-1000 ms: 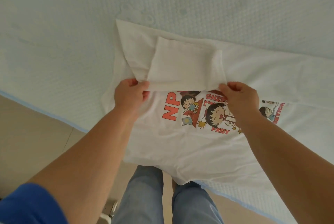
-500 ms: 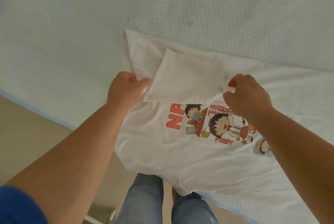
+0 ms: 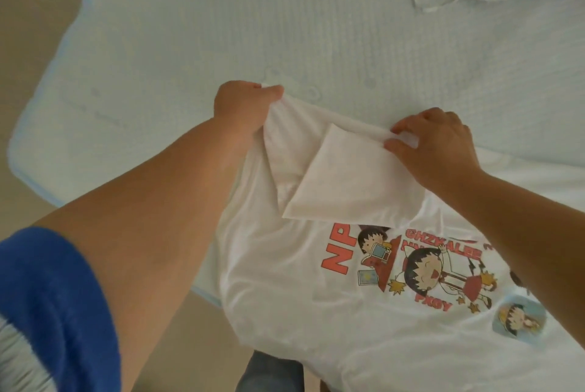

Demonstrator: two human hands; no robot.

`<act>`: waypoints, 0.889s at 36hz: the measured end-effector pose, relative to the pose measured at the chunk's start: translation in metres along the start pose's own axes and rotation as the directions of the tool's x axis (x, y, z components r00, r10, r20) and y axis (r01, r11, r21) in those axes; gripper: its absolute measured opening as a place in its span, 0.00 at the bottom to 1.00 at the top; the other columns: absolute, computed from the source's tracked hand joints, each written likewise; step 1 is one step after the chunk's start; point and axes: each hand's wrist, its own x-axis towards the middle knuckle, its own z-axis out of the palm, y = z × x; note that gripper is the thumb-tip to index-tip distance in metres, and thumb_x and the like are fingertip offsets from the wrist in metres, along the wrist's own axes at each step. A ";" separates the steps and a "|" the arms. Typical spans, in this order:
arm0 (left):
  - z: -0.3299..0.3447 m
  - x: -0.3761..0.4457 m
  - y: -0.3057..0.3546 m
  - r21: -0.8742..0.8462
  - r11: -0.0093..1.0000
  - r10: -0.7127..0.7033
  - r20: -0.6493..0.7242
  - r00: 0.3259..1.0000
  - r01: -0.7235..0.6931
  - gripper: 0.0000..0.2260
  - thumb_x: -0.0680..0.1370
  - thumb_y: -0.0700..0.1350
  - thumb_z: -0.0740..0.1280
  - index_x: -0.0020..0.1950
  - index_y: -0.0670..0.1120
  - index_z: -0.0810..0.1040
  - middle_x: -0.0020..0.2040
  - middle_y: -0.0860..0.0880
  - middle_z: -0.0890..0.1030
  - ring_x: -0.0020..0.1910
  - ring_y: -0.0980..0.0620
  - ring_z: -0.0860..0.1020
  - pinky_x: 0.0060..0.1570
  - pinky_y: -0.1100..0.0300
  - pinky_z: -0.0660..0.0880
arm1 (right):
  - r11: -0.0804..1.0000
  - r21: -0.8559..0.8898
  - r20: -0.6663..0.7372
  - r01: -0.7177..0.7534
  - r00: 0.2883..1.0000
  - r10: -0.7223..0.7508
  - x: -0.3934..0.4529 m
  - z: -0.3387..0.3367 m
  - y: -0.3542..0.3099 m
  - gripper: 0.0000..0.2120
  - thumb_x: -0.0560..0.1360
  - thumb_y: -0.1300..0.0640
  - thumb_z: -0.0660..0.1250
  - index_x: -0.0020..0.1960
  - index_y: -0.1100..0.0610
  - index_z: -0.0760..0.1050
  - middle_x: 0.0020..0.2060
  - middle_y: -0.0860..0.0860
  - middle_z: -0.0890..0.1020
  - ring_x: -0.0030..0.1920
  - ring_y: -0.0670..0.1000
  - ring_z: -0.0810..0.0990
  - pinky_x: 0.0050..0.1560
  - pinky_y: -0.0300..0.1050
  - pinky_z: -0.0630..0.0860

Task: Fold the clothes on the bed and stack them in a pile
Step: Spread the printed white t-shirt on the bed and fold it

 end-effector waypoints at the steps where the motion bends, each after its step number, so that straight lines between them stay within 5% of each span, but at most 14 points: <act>1: -0.001 0.002 0.000 -0.059 0.997 -0.041 -0.005 0.999 0.040 0.12 0.69 0.52 0.74 0.42 0.43 0.79 0.48 0.44 0.83 0.49 0.45 0.81 0.55 0.50 0.77 | 1.000 -0.009 0.003 0.027 1.000 -0.027 0.004 0.000 0.001 0.12 0.75 0.49 0.65 0.55 0.52 0.79 0.52 0.53 0.77 0.56 0.56 0.71 0.57 0.50 0.65; 4: -0.001 0.008 0.000 -0.225 0.965 -0.144 -0.008 0.990 0.138 0.12 0.68 0.51 0.76 0.37 0.45 0.77 0.41 0.47 0.81 0.45 0.46 0.81 0.54 0.50 0.78 | 0.987 0.157 0.052 -0.047 0.998 0.040 0.019 -0.003 0.003 0.08 0.76 0.51 0.63 0.50 0.52 0.79 0.41 0.48 0.77 0.43 0.51 0.74 0.43 0.44 0.68; 8: 0.003 0.015 0.000 -0.230 0.960 -0.168 -0.027 0.985 0.157 0.13 0.69 0.54 0.75 0.37 0.47 0.76 0.46 0.46 0.82 0.47 0.45 0.81 0.54 0.50 0.78 | 0.951 0.229 0.079 -0.207 0.978 0.194 0.038 -0.007 0.008 0.08 0.76 0.50 0.60 0.44 0.50 0.76 0.35 0.47 0.77 0.33 0.45 0.73 0.30 0.39 0.65; 12: 0.006 0.015 0.000 -0.211 0.968 -0.140 -0.004 0.990 0.136 0.13 0.67 0.55 0.75 0.39 0.47 0.77 0.42 0.48 0.82 0.43 0.49 0.81 0.51 0.53 0.79 | 0.948 0.290 0.088 -0.129 0.990 0.108 0.038 -0.005 0.006 0.08 0.73 0.46 0.66 0.49 0.47 0.75 0.38 0.42 0.77 0.38 0.46 0.75 0.39 0.43 0.72; 18: 0.000 0.011 -0.008 -0.105 0.994 0.017 0.009 1.000 -0.016 0.06 0.70 0.45 0.73 0.34 0.52 0.78 0.39 0.50 0.82 0.43 0.49 0.82 0.51 0.50 0.79 | 0.992 0.073 0.051 0.103 0.993 -0.107 0.035 0.003 -0.002 0.09 0.74 0.50 0.66 0.51 0.52 0.78 0.44 0.46 0.73 0.50 0.51 0.72 0.47 0.44 0.64; 23: 0.002 0.017 -0.011 -0.097 0.993 0.060 -0.096 0.994 -0.069 0.08 0.71 0.50 0.72 0.33 0.54 0.76 0.36 0.57 0.79 0.43 0.53 0.80 0.51 0.53 0.78 | 0.992 0.117 0.061 0.039 0.997 -0.047 0.048 0.003 -0.004 0.06 0.76 0.52 0.63 0.47 0.52 0.77 0.36 0.42 0.70 0.43 0.49 0.70 0.41 0.42 0.63; 26: 0.004 0.018 -0.015 -0.032 0.992 0.115 -0.137 0.984 -0.120 0.08 0.72 0.51 0.71 0.35 0.54 0.75 0.34 0.59 0.77 0.35 0.62 0.78 0.40 0.65 0.75 | 0.998 0.066 0.080 0.015 0.997 -0.021 0.050 0.006 -0.010 0.07 0.77 0.53 0.61 0.48 0.54 0.76 0.39 0.46 0.72 0.44 0.50 0.70 0.43 0.43 0.64; 30: 0.006 0.007 -0.015 0.109 0.976 0.213 -0.270 0.939 -0.190 0.10 0.72 0.54 0.69 0.44 0.51 0.71 0.36 0.58 0.72 0.33 0.63 0.71 0.32 0.70 0.64 | 0.997 -0.067 -0.073 0.045 0.996 -0.050 0.039 0.005 -0.023 0.10 0.77 0.56 0.60 0.54 0.58 0.75 0.51 0.55 0.76 0.54 0.57 0.72 0.54 0.50 0.64; 32: 0.007 -0.008 -0.015 0.213 0.917 0.391 -0.305 0.868 -0.338 0.09 0.73 0.51 0.68 0.44 0.49 0.71 0.38 0.56 0.73 0.36 0.58 0.71 0.34 0.69 0.63 | 0.992 -0.035 -0.180 0.121 0.976 -0.126 0.022 0.001 -0.031 0.12 0.76 0.57 0.61 0.57 0.59 0.75 0.54 0.57 0.77 0.58 0.59 0.71 0.59 0.52 0.63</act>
